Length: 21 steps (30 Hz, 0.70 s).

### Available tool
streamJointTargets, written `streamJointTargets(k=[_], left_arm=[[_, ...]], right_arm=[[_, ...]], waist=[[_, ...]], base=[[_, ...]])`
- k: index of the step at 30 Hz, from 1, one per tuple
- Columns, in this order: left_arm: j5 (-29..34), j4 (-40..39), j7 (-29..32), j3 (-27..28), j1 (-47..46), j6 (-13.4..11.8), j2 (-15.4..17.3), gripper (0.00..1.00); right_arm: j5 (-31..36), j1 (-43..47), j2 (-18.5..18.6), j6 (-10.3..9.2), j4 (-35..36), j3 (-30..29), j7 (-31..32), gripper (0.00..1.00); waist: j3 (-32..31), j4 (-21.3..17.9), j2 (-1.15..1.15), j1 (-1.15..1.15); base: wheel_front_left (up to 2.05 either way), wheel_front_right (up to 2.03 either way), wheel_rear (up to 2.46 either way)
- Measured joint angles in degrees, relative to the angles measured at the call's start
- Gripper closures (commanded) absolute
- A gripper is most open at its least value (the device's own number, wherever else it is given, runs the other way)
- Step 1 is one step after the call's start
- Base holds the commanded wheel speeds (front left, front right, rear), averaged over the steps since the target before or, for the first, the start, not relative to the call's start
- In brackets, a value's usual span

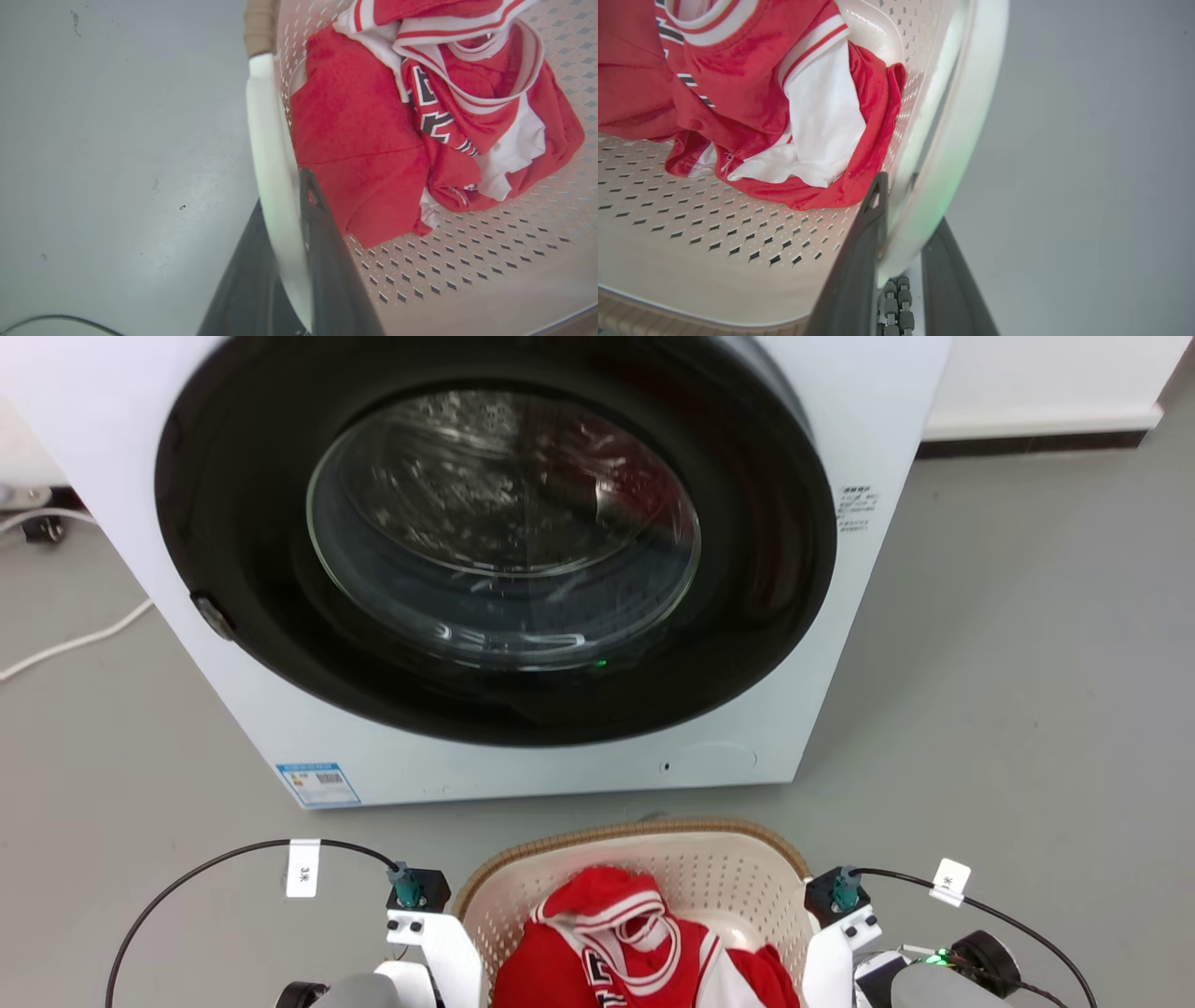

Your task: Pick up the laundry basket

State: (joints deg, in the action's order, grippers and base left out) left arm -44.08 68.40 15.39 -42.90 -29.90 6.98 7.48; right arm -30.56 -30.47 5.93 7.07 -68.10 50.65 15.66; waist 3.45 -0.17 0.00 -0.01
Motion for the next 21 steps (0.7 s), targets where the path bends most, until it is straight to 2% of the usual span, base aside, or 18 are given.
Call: streamJointTargets(k=[12, 21], left_arm=[[-5.08, -2.92, 9.37, -5.60, -1.33, 0.03, 2.64, 1.00], [-7.47, -2.81, 10.15, -8.48, -2.12, 0.05, 3.15, 1.00]], right_arm=[[-10.43, -1.62, 2.30, 0.01, 4.02, 9.96, 8.16, 1.00], [-15.85, -2.73, 2.65, 0.01, 4.27, 15.03, 8.82, 1.00]], waist=[[-4.09, -0.49, 0.00, 0.00], [-5.05, -0.89, 0.00, 0.01]], base=[[0.00, 0.00, 0.00], [0.00, 0.00, 0.00]])
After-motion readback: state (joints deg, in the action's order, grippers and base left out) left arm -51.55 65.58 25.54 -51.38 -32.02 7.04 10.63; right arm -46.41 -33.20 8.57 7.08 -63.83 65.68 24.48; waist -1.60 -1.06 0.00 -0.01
